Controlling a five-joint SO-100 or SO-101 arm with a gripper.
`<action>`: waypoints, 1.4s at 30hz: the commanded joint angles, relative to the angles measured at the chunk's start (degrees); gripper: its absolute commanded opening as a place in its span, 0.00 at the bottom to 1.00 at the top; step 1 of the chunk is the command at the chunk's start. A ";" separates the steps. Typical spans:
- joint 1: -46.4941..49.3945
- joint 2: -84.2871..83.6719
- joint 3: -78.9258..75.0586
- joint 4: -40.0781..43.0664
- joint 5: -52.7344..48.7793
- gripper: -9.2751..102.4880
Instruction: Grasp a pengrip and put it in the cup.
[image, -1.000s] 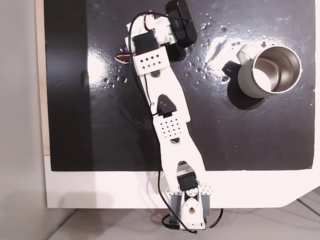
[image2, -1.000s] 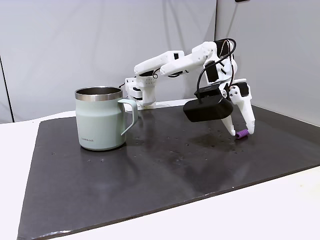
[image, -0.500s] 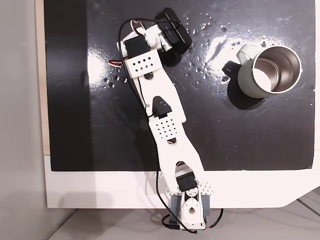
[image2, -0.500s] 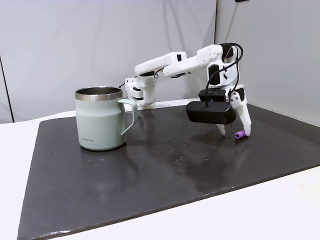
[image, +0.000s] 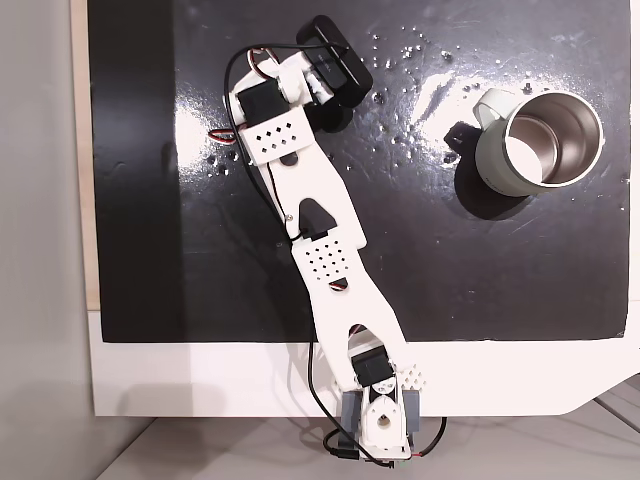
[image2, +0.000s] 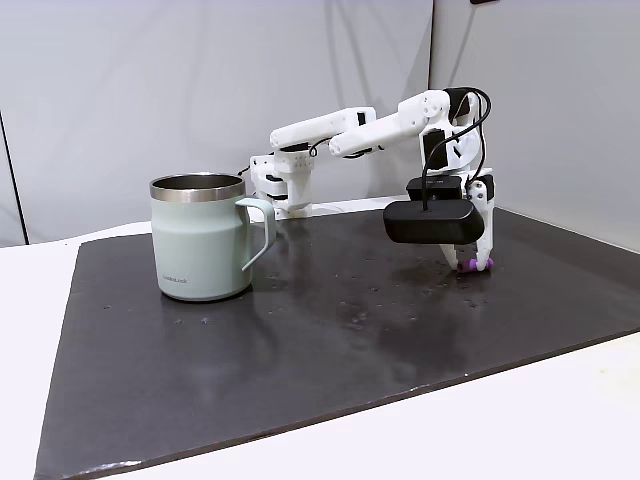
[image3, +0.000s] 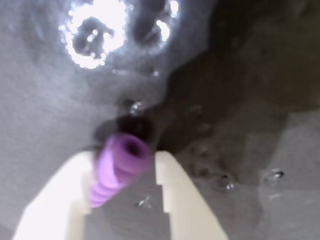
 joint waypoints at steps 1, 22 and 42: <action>-1.85 -1.93 -0.18 0.53 -0.44 0.10; -0.18 16.88 2.11 7.12 0.79 0.08; 22.50 67.41 45.97 7.47 -16.52 0.08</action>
